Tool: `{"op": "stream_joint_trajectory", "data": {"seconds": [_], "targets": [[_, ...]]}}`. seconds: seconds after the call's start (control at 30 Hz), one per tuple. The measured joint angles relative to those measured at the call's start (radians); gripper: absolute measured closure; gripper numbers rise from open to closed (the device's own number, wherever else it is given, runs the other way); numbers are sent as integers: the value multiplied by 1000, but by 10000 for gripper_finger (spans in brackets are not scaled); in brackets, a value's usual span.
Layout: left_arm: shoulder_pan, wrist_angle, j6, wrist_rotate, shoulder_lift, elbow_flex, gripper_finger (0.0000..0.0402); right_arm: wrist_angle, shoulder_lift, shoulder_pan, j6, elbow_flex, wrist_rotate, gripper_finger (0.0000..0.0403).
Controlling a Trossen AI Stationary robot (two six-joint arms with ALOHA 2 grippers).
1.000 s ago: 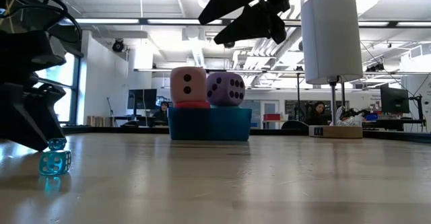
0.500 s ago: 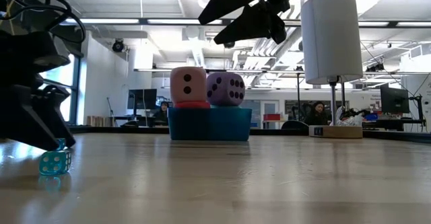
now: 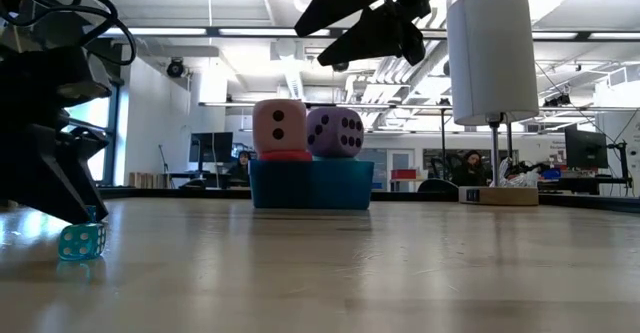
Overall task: Pick & Place Dice
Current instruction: Put the top small light blue die into the blue bin
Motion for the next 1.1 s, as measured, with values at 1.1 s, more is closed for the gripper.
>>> {"op": "stream_joint_trajectory", "data": {"seconds": [1.1], "targets": [[-12, 122, 715, -60, -165, 115, 356, 153, 99, -7, 308, 1, -87, 183]]}}
